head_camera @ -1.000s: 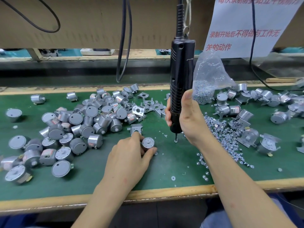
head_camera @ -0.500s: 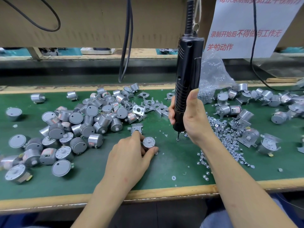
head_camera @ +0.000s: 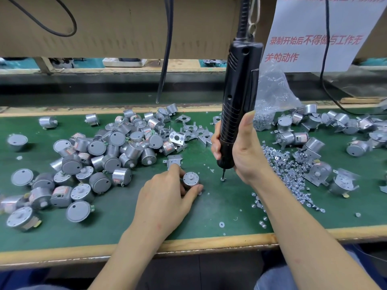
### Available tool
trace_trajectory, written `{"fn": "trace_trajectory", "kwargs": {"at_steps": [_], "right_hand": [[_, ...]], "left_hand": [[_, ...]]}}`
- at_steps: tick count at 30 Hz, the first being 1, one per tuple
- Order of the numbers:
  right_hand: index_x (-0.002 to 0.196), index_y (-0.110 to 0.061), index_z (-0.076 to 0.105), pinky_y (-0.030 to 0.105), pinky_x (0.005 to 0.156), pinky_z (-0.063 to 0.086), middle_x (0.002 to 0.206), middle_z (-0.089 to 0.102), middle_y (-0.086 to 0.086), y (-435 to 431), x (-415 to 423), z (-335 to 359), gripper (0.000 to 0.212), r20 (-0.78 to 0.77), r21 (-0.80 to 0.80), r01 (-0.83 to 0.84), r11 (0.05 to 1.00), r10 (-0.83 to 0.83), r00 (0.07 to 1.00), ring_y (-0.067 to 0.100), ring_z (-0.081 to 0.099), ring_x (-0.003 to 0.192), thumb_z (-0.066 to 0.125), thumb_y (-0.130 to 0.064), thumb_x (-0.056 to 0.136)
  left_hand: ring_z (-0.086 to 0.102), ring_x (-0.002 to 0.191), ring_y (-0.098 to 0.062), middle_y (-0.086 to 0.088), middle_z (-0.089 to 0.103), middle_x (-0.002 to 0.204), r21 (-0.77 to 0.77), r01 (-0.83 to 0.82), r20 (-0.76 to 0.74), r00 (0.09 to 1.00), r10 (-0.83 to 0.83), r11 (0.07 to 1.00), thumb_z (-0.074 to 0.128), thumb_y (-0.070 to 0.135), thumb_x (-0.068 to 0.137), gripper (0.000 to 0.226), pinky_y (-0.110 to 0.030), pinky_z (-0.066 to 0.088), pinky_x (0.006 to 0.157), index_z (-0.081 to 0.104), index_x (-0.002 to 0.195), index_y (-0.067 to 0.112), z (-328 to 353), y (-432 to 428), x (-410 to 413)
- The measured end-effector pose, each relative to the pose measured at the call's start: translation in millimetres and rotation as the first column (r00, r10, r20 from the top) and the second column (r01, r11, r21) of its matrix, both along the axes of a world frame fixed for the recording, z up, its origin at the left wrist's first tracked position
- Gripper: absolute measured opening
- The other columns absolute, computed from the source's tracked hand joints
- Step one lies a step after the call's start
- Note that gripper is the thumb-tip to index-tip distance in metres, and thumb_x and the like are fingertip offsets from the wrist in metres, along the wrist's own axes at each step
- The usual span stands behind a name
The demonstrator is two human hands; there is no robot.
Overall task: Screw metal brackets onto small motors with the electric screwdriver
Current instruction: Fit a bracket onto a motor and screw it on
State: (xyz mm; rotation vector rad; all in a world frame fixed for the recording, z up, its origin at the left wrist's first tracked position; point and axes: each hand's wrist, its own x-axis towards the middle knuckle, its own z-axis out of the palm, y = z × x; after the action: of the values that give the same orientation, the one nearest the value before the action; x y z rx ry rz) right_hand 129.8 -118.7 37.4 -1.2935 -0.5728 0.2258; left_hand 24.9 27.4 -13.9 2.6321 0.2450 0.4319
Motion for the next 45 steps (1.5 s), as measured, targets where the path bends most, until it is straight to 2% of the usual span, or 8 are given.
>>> {"fn": "trace_trajectory", "kwargs": {"at_steps": [7,18,27,36,45], "right_hand": [[0.071,-0.024,0.059,0.024,0.052,0.045,0.059,0.054,-0.001,-2.2,0.0,0.7,0.075,0.003,0.055,0.013,0.998,-0.013,1.0,0.016,0.049,0.048,0.044,-0.096,0.061],[0.076,-0.016,0.054,0.024,0.053,0.045,0.06,0.054,0.0,-2.5,-0.1,1.5,0.085,0.003,0.021,0.015,1.0,-0.015,1.0,0.016,0.048,0.049,0.045,-0.098,0.059],[0.074,-0.019,0.057,0.026,0.054,0.047,0.06,0.056,-0.002,-2.4,2.1,0.5,0.081,0.038,-0.003,0.08,0.997,-0.08,0.996,0.017,0.051,0.05,0.041,-0.098,0.062],[0.075,-0.016,0.055,0.029,0.057,0.048,0.062,0.057,0.0,-4.1,3.3,-2.5,0.085,0.053,-0.048,0.116,0.992,-0.114,0.992,0.018,0.052,0.053,0.039,-0.098,0.063],[0.073,-0.018,0.057,0.028,0.057,0.049,0.062,0.057,0.0,-4.1,1.3,-1.0,0.083,0.059,-0.059,0.117,0.991,-0.114,0.992,0.018,0.053,0.053,0.039,-0.098,0.064]], "left_hand": [[0.061,0.077,-0.016,0.017,0.058,0.068,0.022,0.008,0.027,1.0,-0.008,1.0,0.058,0.066,0.084,0.037,-0.034,0.044,0.059,0.041,0.091,0.033,-1.1,-0.3,0.0],[0.061,0.076,-0.016,0.018,0.056,0.066,0.033,0.004,0.027,1.0,-0.005,0.999,0.056,0.067,0.084,0.037,-0.033,0.041,0.058,0.041,0.09,0.034,-2.1,-0.3,0.1],[0.061,0.076,-0.016,0.018,0.056,0.067,0.036,0.001,0.029,1.0,-0.002,0.999,0.056,0.067,0.083,0.038,-0.033,0.04,0.058,0.041,0.091,0.033,-2.1,-0.6,-0.3],[0.06,0.074,-0.014,0.019,0.055,0.065,0.019,-0.004,0.034,0.999,0.003,1.0,0.057,0.066,0.083,0.036,-0.032,0.04,0.057,0.041,0.09,0.035,-3.1,-0.8,-0.3],[0.058,0.072,-0.012,0.02,0.053,0.062,0.018,-0.019,0.028,0.999,0.018,1.0,0.056,0.069,0.081,0.039,-0.031,0.032,0.054,0.04,0.089,0.035,-2.7,-1.3,-0.5]]}}
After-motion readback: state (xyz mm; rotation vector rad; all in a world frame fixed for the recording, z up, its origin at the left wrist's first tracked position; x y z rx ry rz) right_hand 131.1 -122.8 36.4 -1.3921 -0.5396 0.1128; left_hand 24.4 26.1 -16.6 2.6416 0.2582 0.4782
